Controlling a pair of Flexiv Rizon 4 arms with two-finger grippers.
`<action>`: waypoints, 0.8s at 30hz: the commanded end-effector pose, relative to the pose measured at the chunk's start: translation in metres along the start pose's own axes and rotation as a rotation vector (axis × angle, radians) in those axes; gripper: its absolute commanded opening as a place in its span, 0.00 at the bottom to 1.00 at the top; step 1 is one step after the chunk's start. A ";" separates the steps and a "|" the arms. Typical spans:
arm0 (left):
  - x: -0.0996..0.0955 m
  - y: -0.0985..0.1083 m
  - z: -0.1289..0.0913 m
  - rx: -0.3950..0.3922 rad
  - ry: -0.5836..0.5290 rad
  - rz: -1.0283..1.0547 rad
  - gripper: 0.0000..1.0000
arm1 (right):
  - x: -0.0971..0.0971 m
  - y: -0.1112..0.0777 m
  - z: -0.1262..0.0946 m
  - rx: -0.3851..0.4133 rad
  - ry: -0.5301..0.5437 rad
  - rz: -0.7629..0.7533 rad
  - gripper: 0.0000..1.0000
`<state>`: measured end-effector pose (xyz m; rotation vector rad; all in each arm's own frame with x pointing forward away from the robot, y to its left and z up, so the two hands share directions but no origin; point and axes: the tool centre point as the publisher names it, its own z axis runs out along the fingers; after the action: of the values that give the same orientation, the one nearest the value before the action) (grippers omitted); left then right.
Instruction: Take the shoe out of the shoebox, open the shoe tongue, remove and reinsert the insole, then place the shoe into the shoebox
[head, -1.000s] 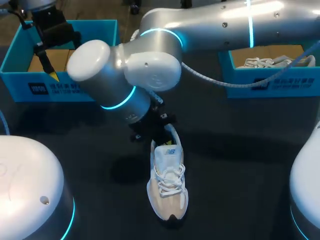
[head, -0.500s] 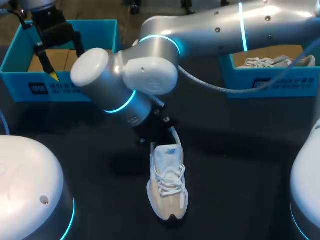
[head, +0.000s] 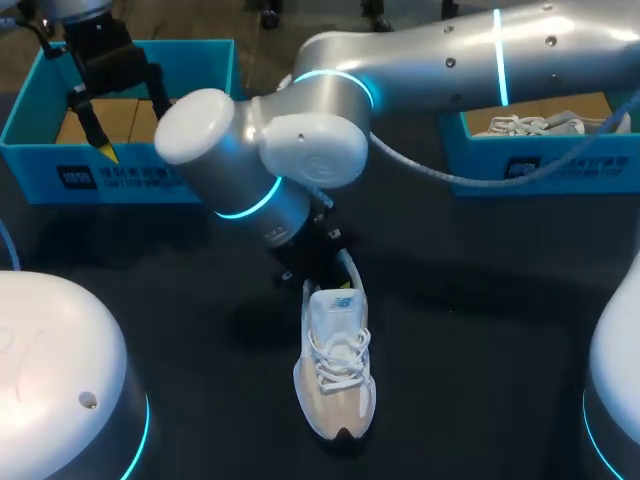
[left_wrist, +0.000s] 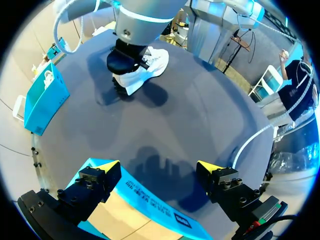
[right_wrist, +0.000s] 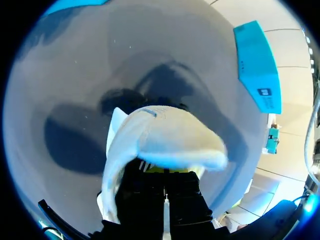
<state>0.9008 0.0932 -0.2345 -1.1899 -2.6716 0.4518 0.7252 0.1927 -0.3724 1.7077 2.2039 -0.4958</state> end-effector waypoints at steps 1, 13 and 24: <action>0.000 0.000 -0.001 -0.001 0.003 0.000 1.00 | -0.002 -0.003 -0.011 -0.034 -0.012 0.000 0.00; 0.000 0.000 -0.001 -0.001 0.003 0.000 1.00 | 0.007 0.009 0.028 0.021 0.115 -0.026 0.00; 0.000 0.000 -0.001 -0.001 0.003 0.000 1.00 | 0.008 -0.011 -0.013 0.029 -0.018 -0.037 0.00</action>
<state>0.9008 0.0932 -0.2344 -1.1900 -2.6716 0.4518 0.7165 0.1952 -0.3721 1.7104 2.2754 -0.5161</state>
